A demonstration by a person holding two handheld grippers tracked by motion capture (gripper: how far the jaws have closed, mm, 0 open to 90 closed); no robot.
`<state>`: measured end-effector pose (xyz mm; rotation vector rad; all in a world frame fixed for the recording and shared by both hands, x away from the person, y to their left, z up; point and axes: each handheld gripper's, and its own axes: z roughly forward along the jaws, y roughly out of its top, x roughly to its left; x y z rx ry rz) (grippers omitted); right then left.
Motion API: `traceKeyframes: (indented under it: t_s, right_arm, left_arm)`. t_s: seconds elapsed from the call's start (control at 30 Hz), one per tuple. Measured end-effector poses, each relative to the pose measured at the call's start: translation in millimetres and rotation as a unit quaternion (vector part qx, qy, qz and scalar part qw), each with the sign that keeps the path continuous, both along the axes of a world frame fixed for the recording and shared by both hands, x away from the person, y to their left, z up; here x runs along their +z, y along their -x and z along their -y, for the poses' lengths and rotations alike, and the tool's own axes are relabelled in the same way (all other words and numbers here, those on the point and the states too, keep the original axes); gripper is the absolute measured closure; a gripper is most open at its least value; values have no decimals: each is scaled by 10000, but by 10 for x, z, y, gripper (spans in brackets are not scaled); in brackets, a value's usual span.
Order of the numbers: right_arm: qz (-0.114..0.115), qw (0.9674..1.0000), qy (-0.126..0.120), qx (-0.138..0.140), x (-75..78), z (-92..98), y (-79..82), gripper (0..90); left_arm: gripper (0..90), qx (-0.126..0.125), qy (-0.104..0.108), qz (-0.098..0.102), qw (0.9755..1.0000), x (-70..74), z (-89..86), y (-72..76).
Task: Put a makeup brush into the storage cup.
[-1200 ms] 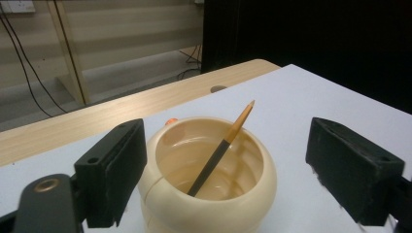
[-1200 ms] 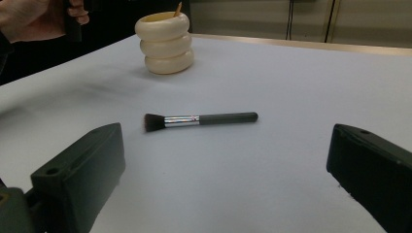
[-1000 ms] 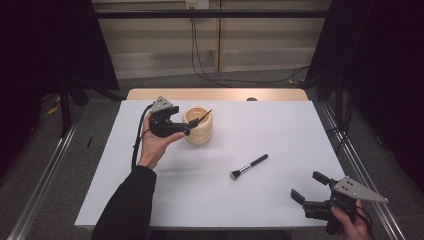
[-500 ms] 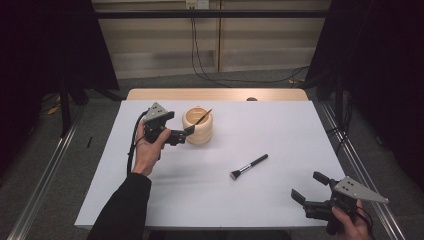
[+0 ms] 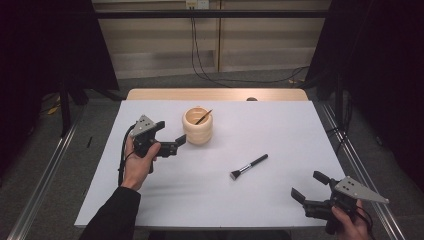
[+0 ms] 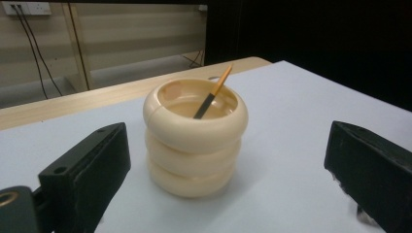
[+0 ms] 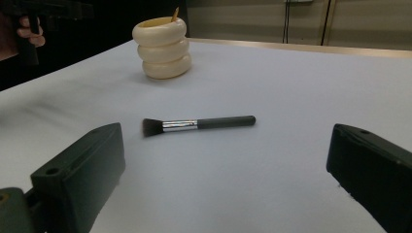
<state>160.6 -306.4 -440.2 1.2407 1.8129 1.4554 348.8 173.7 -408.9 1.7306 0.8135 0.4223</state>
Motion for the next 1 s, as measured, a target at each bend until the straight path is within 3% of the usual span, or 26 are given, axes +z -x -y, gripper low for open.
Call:
traceKeyframes:
  t_s: [0.07,0.13,0.3,0.4,0.53,0.73,1.0]
  right_arm:
    - [2,10000,-20,-6,-1,-1,2,0]
    - [-4,10000,-5,10,-4,0,-1,0]
    - [23,10000,-10,-44,-3,0,0,0]
    - [2,10000,-22,-44,-2,-7,0,0]
    - [2,10000,-28,-56,-3,-3,0,0]
    - [-19,10000,0,-42,-4,-2,2,0]
    - [-42,10000,3,-68,-6,-1,-10,0]
  left_arm:
    - [25,0,-56,-6,10000,6,-31,58]
    - [24,-29,72,-46,10000,5,-74,107]
    - [24,153,19,-7,9999,2,-154,238]
    - [24,92,218,121,9996,2,-194,334]
    - [22,25,165,136,9998,-24,-219,428]
    - [19,255,-212,265,9991,-74,-296,590]
    - [19,272,-183,315,9990,-110,-415,749]
